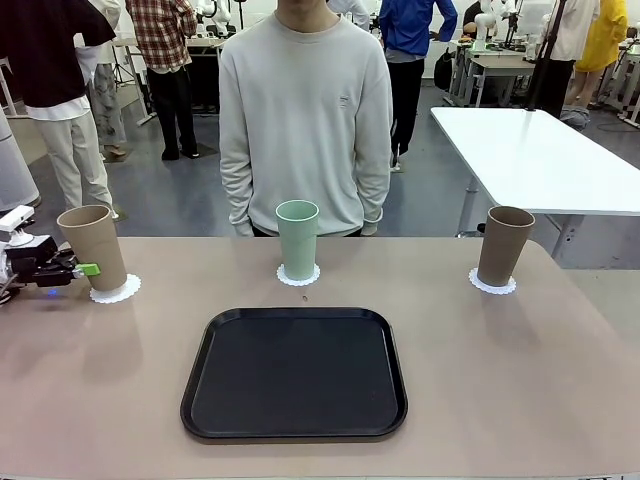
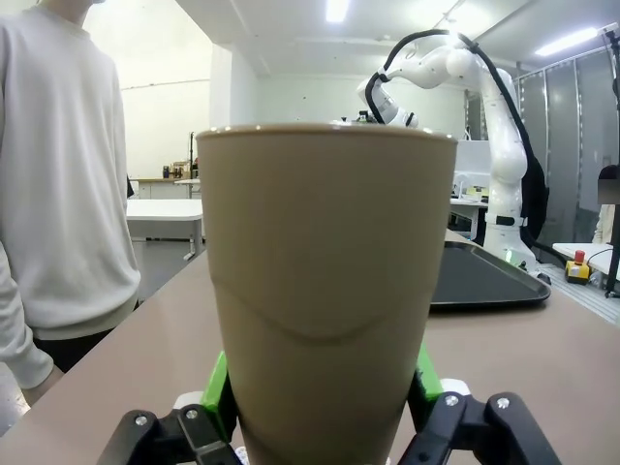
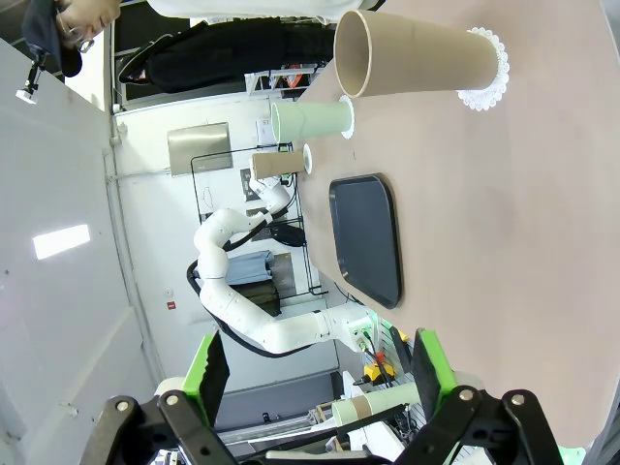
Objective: Place coasters on the table and set cups on them.
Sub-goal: Take one Reusable plastic cup from the Flat Tray and place it on a coaster set by the human.
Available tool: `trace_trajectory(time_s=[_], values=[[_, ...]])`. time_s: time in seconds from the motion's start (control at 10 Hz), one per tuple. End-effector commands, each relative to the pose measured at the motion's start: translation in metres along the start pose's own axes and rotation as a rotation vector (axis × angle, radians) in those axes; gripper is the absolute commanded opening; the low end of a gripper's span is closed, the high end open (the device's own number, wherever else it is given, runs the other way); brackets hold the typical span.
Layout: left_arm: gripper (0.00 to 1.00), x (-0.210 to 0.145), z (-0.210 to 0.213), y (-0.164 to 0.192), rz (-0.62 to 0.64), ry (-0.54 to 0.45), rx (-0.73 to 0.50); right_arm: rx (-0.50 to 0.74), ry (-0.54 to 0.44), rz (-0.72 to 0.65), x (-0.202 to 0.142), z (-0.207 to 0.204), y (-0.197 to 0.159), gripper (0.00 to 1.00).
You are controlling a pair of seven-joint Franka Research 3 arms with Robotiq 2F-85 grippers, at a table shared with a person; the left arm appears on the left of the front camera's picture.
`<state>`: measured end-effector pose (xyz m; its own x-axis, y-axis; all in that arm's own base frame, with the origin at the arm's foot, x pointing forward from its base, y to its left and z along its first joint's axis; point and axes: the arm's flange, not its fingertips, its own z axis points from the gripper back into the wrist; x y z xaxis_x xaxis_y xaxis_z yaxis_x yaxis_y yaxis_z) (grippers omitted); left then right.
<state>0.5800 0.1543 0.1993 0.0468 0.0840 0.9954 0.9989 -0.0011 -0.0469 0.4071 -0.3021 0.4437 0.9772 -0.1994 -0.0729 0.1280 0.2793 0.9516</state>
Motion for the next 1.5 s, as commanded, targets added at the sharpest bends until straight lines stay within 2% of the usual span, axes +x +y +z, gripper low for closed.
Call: trace_trajectory(time_s=[0.0, 1.1, 1.2, 1.3, 1.4], values=[[0.84, -0.007, -0.003, 0.007, -0.03, 0.02, 0.001, 0.005, -0.005, 0.001, 0.0, -0.001, 0.001, 1.0], [0.84, -0.019, -0.005, 0.005, 0.004, 0.1, -0.03, 0.005, -0.005, 0.001, 0.0, -0.001, 0.001, 1.0], [0.95, -0.019, -0.005, 0.005, 0.002, 0.102, -0.03, 0.005, -0.005, 0.001, 0.0, -0.001, 0.001, 1.0], [1.0, -0.019, -0.005, 0.005, 0.004, 0.107, -0.03, 0.005, -0.005, 0.001, 0.0, -0.001, 0.001, 1.0], [1.0, -0.018, -0.005, 0.005, 0.001, 0.115, -0.029, 0.005, -0.005, 0.001, 0.0, -0.001, 0.001, 1.0]])
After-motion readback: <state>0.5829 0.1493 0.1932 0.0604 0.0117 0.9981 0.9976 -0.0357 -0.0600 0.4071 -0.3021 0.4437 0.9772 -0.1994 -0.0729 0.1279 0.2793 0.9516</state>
